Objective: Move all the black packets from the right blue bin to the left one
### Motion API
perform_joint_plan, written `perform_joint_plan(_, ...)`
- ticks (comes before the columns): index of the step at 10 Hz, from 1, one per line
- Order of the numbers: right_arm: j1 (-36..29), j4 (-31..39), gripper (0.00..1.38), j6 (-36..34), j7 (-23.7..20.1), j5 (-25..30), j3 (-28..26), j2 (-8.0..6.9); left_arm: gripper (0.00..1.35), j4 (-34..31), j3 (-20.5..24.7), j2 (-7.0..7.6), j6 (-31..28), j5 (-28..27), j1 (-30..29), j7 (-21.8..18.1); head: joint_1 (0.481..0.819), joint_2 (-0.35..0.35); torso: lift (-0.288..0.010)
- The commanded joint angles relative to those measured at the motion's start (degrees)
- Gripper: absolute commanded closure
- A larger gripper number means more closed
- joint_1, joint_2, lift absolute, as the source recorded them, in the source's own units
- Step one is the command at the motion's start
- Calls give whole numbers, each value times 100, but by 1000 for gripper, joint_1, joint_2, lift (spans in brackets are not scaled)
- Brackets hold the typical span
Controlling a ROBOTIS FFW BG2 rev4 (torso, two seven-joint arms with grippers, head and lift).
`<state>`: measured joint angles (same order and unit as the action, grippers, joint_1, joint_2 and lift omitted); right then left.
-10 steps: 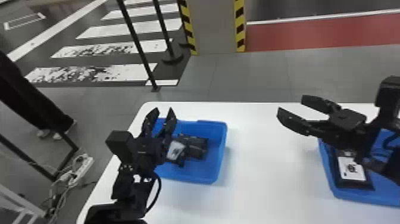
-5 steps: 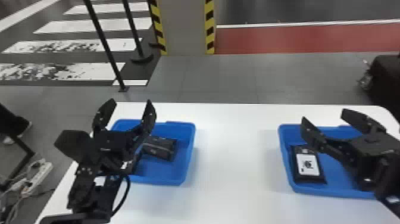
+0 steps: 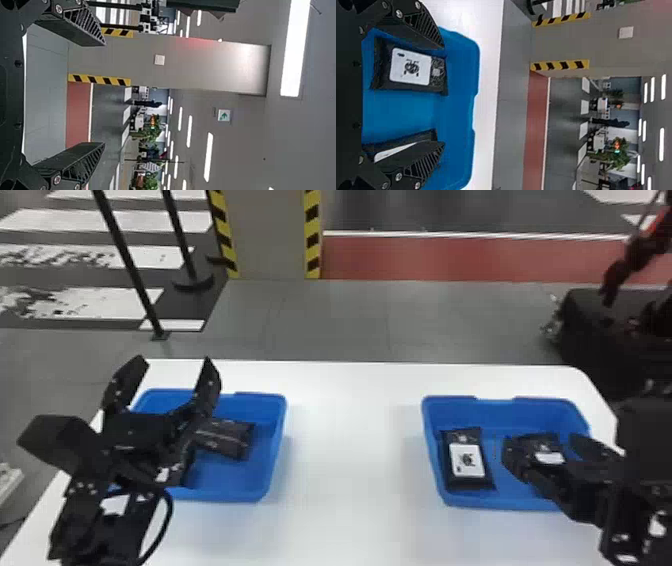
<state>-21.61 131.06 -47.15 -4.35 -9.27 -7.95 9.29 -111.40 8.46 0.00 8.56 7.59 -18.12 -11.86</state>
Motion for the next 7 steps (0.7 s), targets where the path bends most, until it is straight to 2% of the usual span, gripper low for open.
perform_joint_plan(1, 291, -584, 174, -150, -5, -110, -286, 3, 131, -5, -20, -15, 115, 94, -2, 0, 695, -11, -110)
perform_joint_plan(3, 698, -809, 174, -614, 154, 136, -365, 47, 131, -5, -29, -15, 115, 173, -16, -62, 695, -65, -110)
perform_joint_plan(7, 1542, -1821, 177, -1008, 250, 321, -365, 170, 131, -5, -47, -15, 143, 208, -30, -79, 695, -114, -110)
